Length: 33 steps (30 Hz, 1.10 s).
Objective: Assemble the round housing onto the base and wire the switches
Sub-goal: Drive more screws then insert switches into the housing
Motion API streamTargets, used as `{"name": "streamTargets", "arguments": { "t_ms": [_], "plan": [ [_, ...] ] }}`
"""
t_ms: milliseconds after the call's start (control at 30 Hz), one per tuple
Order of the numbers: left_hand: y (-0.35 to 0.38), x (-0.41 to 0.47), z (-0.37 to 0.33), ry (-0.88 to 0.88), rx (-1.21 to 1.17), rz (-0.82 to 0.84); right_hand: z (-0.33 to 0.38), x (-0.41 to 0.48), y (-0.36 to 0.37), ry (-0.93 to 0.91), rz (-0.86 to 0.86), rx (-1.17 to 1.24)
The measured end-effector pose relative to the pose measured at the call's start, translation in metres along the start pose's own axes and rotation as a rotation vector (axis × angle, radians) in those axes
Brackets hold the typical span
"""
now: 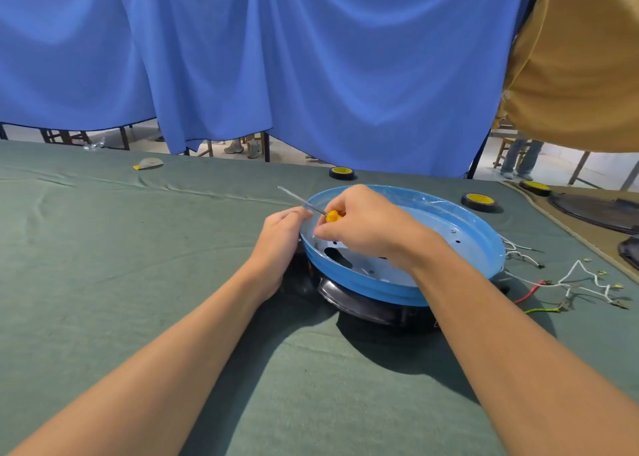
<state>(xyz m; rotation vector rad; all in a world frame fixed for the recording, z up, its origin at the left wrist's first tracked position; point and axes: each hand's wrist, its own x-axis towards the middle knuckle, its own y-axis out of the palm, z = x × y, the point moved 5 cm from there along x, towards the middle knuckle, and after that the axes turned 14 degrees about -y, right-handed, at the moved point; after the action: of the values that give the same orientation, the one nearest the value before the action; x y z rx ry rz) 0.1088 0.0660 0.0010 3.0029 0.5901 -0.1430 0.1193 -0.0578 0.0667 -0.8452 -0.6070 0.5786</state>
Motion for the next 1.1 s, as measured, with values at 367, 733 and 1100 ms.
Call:
{"name": "streamTargets", "arguments": {
  "t_ms": [367, 733, 1100],
  "plan": [
    [0.000, -0.002, 0.000, -0.016, 0.068, -0.049, 0.005, 0.003, 0.009, -0.063, -0.057, -0.150],
    [0.000, -0.002, -0.001, -0.017, 0.093, -0.062, 0.010, 0.004, 0.013, -0.133, 0.002, -0.216],
    [-0.003, 0.009, 0.003, 0.056, 0.027, -0.019, 0.003, 0.006, -0.002, -0.030, 0.028, -0.160]
  ]
}}
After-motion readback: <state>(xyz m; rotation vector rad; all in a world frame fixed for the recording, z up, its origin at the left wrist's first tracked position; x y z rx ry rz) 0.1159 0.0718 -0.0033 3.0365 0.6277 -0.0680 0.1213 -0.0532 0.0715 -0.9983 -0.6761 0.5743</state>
